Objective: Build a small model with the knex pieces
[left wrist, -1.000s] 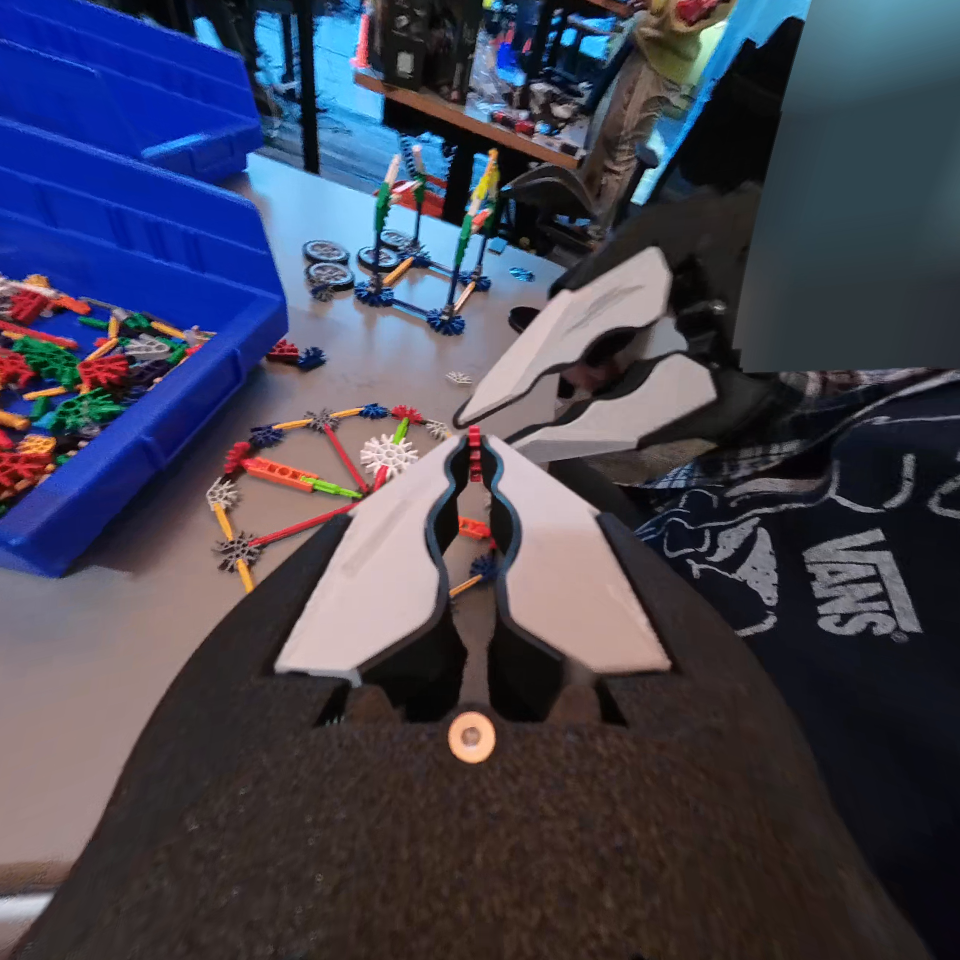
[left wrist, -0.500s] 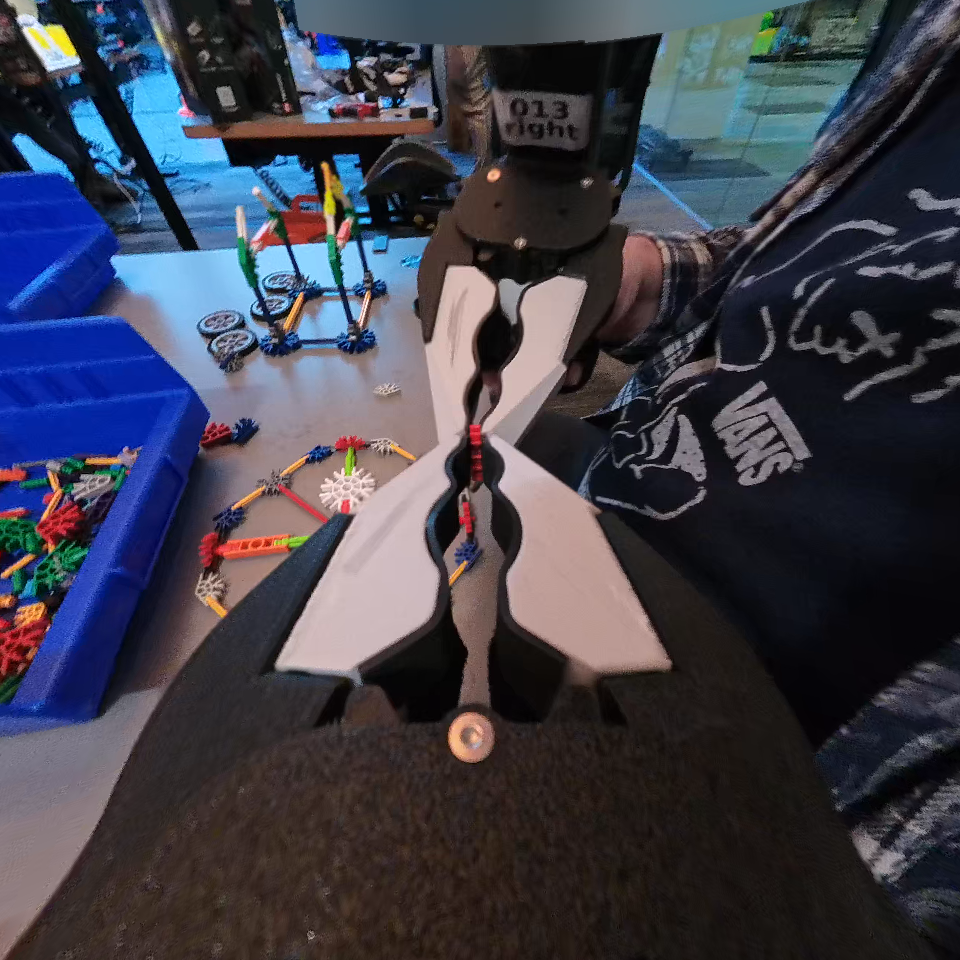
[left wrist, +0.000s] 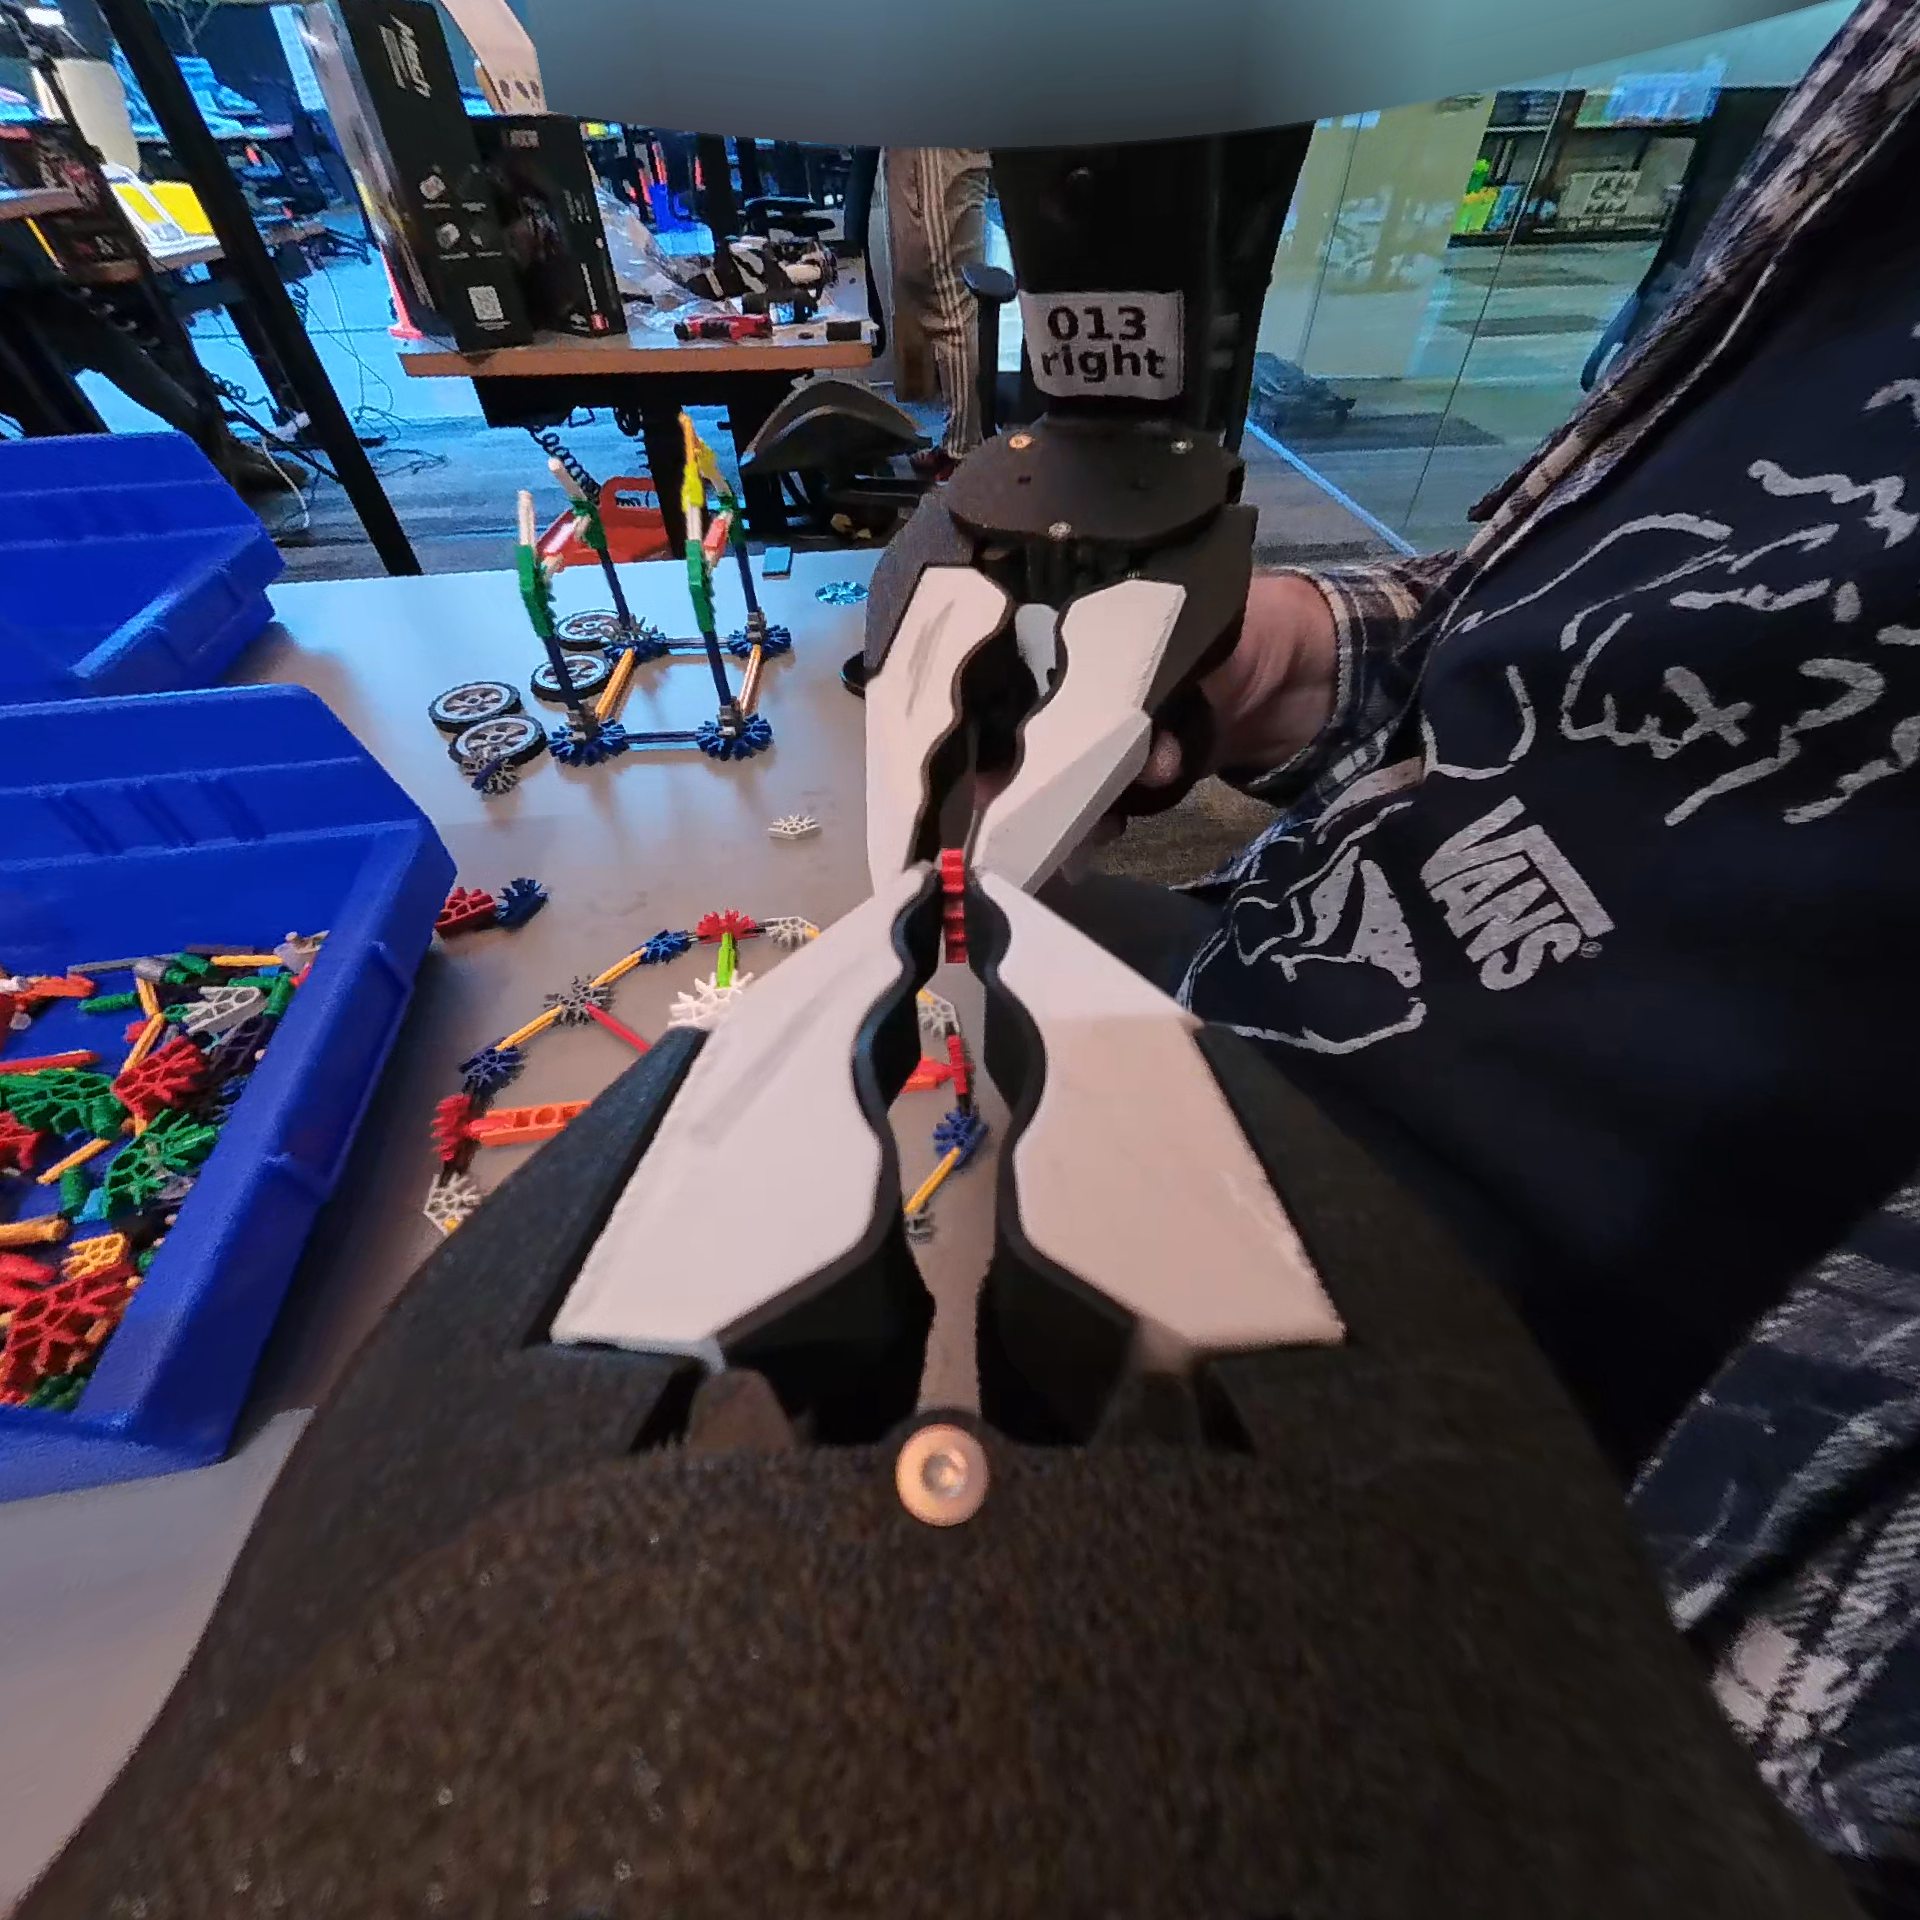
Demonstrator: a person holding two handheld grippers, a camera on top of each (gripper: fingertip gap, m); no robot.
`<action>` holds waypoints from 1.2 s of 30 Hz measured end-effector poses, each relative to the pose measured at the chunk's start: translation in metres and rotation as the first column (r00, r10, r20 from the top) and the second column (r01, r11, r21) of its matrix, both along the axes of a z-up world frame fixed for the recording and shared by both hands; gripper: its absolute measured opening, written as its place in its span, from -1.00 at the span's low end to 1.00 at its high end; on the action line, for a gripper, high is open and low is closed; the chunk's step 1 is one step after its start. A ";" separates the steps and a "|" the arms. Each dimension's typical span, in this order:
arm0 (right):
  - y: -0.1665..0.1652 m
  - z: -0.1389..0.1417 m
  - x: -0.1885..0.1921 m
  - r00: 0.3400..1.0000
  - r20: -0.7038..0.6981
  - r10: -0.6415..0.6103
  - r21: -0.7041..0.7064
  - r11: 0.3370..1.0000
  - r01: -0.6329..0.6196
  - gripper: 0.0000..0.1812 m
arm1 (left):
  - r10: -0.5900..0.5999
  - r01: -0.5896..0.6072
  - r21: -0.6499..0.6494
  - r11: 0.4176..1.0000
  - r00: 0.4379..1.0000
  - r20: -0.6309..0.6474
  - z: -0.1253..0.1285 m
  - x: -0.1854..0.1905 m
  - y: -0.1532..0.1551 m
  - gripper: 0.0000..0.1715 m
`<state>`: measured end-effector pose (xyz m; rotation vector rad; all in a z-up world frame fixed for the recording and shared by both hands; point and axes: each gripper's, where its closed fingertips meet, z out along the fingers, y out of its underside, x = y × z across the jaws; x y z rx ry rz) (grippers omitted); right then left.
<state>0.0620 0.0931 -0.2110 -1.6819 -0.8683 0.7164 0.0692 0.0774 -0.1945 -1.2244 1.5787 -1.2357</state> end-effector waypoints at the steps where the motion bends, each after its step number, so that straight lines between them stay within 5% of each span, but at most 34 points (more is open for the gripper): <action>1: 0.000 0.000 -0.001 1.000 -0.004 0.004 -0.002 1.000 -0.004 -0.92 | 0.002 -0.002 0.000 1.000 1.000 0.004 0.001 0.000 0.001 -0.98; 21: -0.008 0.013 -0.018 0.983 -0.115 0.140 0.009 0.990 -0.140 -0.97 | 0.024 -0.024 -0.036 0.999 1.000 0.003 0.004 -0.013 -0.001 -0.96; 27: 0.024 0.008 0.002 0.985 0.106 -0.136 0.231 0.967 0.108 -0.98 | 0.261 -0.263 -0.041 0.964 0.964 -0.042 0.006 -0.019 0.034 -0.77; 32: 0.043 0.018 0.011 0.839 0.345 -0.421 0.613 0.778 0.138 -0.98 | 0.386 -0.394 -0.146 0.908 0.919 -0.081 0.005 -0.016 0.048 -0.64; 36: 0.044 0.025 0.002 0.786 0.382 -0.486 0.728 0.682 0.068 -0.97 | 0.421 -0.434 -0.209 0.876 0.901 -0.105 0.000 -0.012 0.051 -0.64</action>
